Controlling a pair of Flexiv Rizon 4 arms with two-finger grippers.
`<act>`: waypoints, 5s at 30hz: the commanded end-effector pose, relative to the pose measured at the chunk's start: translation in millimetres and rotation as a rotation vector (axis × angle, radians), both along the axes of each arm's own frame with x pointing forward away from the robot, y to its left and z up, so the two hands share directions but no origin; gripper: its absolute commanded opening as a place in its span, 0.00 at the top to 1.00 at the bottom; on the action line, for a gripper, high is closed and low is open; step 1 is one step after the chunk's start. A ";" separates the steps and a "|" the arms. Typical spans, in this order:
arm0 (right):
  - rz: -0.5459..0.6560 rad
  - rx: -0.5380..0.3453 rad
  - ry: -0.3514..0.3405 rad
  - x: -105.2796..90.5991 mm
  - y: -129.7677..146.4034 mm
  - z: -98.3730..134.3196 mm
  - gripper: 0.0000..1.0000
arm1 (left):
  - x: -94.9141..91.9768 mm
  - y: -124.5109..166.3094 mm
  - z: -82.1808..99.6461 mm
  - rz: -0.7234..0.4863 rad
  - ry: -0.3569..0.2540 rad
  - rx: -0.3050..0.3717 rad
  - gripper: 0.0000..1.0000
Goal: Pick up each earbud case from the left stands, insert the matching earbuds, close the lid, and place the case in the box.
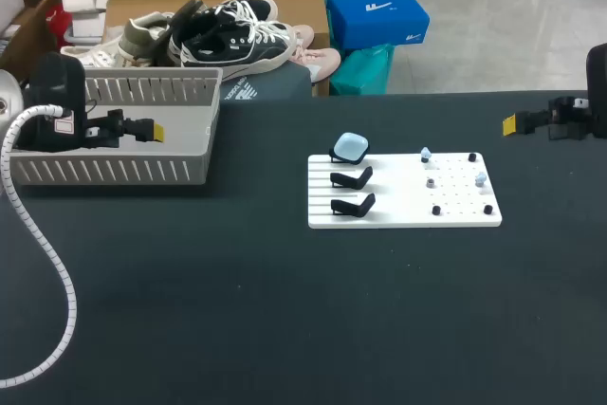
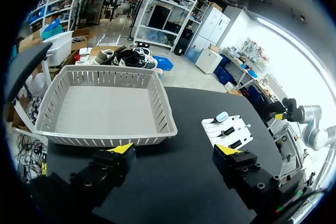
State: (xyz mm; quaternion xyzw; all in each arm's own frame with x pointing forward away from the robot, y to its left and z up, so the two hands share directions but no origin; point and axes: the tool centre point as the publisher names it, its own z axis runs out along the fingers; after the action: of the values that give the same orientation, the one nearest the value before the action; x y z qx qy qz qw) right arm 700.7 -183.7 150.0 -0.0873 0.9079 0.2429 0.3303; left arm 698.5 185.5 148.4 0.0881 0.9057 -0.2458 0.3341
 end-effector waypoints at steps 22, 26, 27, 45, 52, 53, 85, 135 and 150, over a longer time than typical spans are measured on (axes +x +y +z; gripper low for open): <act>0.004 0.003 -0.001 0.7 -1.0 -0.9 0.00 | 0.9 -0.6 1.3 0.001 0.006 0.006 0.00; 0.004 0.003 -0.001 0.7 -1.0 -0.9 0.00 | 0.9 -0.6 1.3 0.001 0.006 0.006 0.00; 0.004 0.003 -0.001 0.7 -1.0 -0.9 0.00 | 0.9 -0.6 1.3 0.001 0.006 0.006 0.00; 0.004 0.003 -0.001 0.7 -1.0 -0.9 0.00 | 0.9 -0.6 1.3 0.001 0.006 0.006 0.00; 0.004 0.003 -0.001 0.7 -1.0 -0.9 0.00 | 0.9 -0.6 1.3 0.001 0.006 0.006 0.00; 0.004 0.003 -0.001 0.7 -1.0 -0.9 0.00 | 0.9 -0.6 1.3 0.001 0.006 0.006 0.00; 0.004 0.003 -0.001 0.7 -1.0 -0.9 0.00 | 37.7 -59.2 19.9 -0.386 -0.182 0.046 0.00; 0.004 0.003 -0.001 0.7 -1.0 -0.9 0.00 | 106.3 -237.7 -72.6 -1.159 -0.421 0.053 0.00; 0.004 0.003 -0.001 0.7 -1.0 -0.9 0.00 | 98.9 -242.7 -98.2 -1.124 -0.442 0.038 0.00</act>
State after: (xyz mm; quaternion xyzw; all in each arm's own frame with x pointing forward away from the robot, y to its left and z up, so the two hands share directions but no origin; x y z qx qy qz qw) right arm 700.8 -183.6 150.0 -0.0873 0.9079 0.2428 0.3303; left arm 798.1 -55.4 55.3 0.6110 0.6338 -0.3458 0.3246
